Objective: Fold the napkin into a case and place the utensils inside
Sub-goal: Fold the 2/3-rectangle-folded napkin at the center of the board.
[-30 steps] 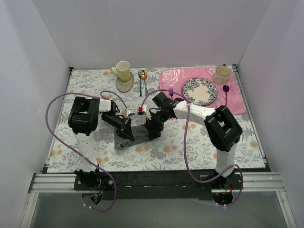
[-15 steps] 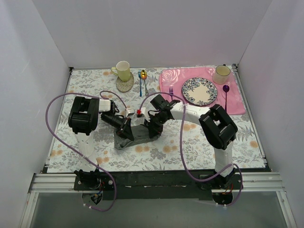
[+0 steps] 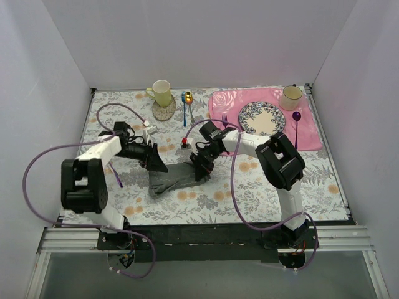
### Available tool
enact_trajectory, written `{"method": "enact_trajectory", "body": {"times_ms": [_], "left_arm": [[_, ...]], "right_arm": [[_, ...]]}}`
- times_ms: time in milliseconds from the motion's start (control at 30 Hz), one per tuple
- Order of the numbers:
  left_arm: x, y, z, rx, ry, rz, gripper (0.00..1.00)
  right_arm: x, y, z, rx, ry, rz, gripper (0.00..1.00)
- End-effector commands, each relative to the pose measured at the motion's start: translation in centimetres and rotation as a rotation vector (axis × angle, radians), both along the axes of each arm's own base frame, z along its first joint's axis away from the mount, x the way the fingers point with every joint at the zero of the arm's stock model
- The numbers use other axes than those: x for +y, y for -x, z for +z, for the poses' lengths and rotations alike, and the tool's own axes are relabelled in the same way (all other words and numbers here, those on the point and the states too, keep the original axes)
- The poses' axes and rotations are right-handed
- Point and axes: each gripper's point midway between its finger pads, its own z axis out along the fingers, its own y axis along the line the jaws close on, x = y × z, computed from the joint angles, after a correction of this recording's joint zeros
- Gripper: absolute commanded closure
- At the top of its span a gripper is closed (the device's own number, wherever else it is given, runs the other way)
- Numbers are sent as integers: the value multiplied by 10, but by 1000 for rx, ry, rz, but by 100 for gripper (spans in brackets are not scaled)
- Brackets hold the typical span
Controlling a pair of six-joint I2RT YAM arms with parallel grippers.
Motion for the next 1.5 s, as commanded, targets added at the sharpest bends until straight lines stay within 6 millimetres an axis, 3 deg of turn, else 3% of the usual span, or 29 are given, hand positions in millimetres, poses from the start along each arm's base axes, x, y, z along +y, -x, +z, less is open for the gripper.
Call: {"method": "enact_trajectory", "body": {"times_ms": [0,33,67,100,167,200,233,400,700,967,1433,1467], "left_arm": [[3,-17,39,-420,7,28,30],[1,-15,33,-497,1,27,30],[2,-12,46,-620,-15,19,27],[2,-14,47,-709,-34,10,27],[-8,2,37,-829,-78,-55,27],[-6,-2,29,-869,-143,-53,28],[-19,2,30,-926,-145,-97,28],[-49,11,13,-1056,-244,-211,32],[-78,14,-11,-1097,-304,-307,36],[-81,12,-44,-1035,-419,-326,44],[-83,13,-42,-1018,-427,-339,80],[-83,13,-43,-1012,-430,-343,86]], "right_arm": [[4,4,10,60,-21,-4,99],[4,4,10,67,-23,-6,99],[5,5,12,73,-32,-3,99],[5,4,13,76,-34,-4,99],[5,5,13,88,-37,-5,99],[5,5,14,91,-39,-6,99],[6,6,15,100,-41,-7,99],[6,6,17,122,-49,-18,99],[5,-2,19,167,-60,-52,99],[4,-3,22,174,-70,-56,99],[3,-1,26,178,-81,-56,99],[3,0,26,182,-81,-56,99]]}}
